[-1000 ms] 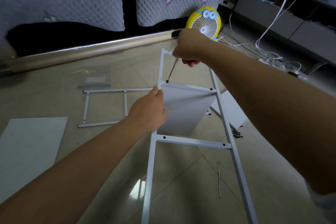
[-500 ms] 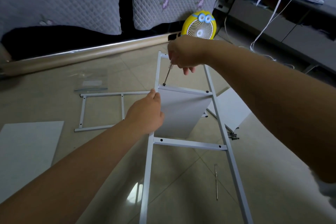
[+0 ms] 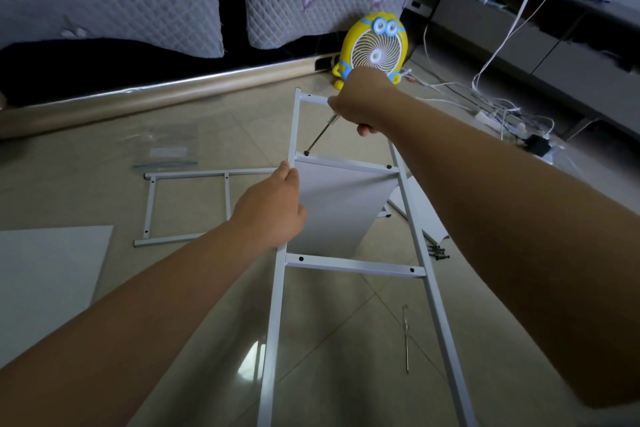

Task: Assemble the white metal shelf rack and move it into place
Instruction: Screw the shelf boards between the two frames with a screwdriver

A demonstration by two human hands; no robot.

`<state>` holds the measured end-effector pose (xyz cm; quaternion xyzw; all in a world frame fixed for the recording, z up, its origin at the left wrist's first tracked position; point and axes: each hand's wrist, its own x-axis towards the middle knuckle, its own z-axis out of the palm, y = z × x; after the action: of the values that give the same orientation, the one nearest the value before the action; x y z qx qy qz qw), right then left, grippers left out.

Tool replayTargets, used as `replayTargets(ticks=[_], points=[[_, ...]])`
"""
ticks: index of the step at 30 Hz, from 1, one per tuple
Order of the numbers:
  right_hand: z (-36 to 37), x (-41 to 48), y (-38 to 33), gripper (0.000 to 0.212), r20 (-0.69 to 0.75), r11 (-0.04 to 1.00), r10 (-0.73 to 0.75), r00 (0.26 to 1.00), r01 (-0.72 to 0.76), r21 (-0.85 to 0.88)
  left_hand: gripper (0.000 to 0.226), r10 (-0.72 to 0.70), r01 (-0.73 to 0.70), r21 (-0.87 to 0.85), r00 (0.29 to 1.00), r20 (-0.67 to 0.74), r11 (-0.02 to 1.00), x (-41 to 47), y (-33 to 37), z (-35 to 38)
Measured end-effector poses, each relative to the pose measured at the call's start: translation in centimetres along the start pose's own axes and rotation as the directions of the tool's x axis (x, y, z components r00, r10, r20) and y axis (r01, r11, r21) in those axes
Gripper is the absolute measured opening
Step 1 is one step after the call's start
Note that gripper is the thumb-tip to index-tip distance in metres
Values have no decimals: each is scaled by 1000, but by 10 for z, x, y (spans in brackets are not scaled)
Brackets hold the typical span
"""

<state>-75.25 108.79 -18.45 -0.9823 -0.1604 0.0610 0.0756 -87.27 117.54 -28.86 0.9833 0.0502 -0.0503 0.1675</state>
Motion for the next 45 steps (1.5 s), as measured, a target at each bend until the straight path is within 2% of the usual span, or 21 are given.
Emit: replayTargets(ticks=[4, 6, 8, 10, 14, 17, 19, 21, 23, 25, 27, 31, 35, 37, 40, 42, 45], points=[[-5, 2, -5, 38, 68, 995, -53, 996, 59, -86, 58, 1, -1, 20, 1000, 7, 1000, -2, 2, -1], [-7, -2, -5, 34, 126, 991, -120, 985, 126, -43, 58, 7, -7, 32, 1000, 8, 999, -3, 2, -1], [-12, -8, -6, 20, 188, 983, -181, 965, 176, 45, 58, 10, -10, 32, 1000, 7, 999, -4, 3, -2], [-16, -12, -8, 20, 242, 983, -184, 953, 172, 70, 58, 13, -13, 30, 1000, -1, 999, -4, 2, -2], [-21, -13, -14, 18, 249, 945, -281, 927, 312, -94, 57, 14, -14, 30, 1000, 0, 999, -4, 2, -2], [-20, -12, -22, 26, 150, 869, -382, 912, 410, -277, 58, 16, -16, 29, 1000, -3, 999, -3, 2, -2], [-14, -7, -25, 29, 93, 849, -382, 919, 389, -358, 58, 14, -14, 24, 1000, -2, 1000, -2, 1, -1], [-10, -3, -25, 24, 84, 887, -329, 941, 338, -314, 57, 7, -7, 8, 1000, -3, 1000, -2, 1, 0], [-13, -2, -21, 20, 98, 961, -181, 979, 197, -195, 57, 5, -5, 2, 1000, -5, 1000, -2, 1, 0], [-18, -5, -17, 29, 203, 993, -23, 979, 46, -108, 57, 2, -2, 3, 1000, -1, 1000, -3, 2, 1], [-18, -6, -15, 34, 230, 995, 29, 973, -7, -95, 57, 4, -4, 10, 1000, -2, 1000, -4, 2, 0], [-9, -6, -24, 28, 95, 993, -39, 995, 49, -110, 58, 2, -2, 15, 1000, -4, 1000, -4, 4, -1], [-11, -9, -25, 15, 191, 988, -145, 971, 154, -32, 57, 2, -2, 22, 1000, 4, 1000, -7, 5, -2], [-16, -12, -24, 20, 250, 988, -146, 957, 153, -11, 57, 2, -2, 21, 1000, 5, 1000, -7, 4, -1], [-17, -13, -20, 27, 252, 984, -176, 952, 172, 38, 57, 5, -5, 25, 1000, 8, 1000, -7, 4, -1], [-15, -9, -21, 27, 219, 973, -218, 951, 229, -26, 57, 7, -7, 28, 1000, 8, 1000, -6, 4, -1], [-10, -6, -22, 31, 133, 981, -185, 974, 192, -40, 58, 0, -1, 24, 1000, 10, 1000, -6, 4, -1]])
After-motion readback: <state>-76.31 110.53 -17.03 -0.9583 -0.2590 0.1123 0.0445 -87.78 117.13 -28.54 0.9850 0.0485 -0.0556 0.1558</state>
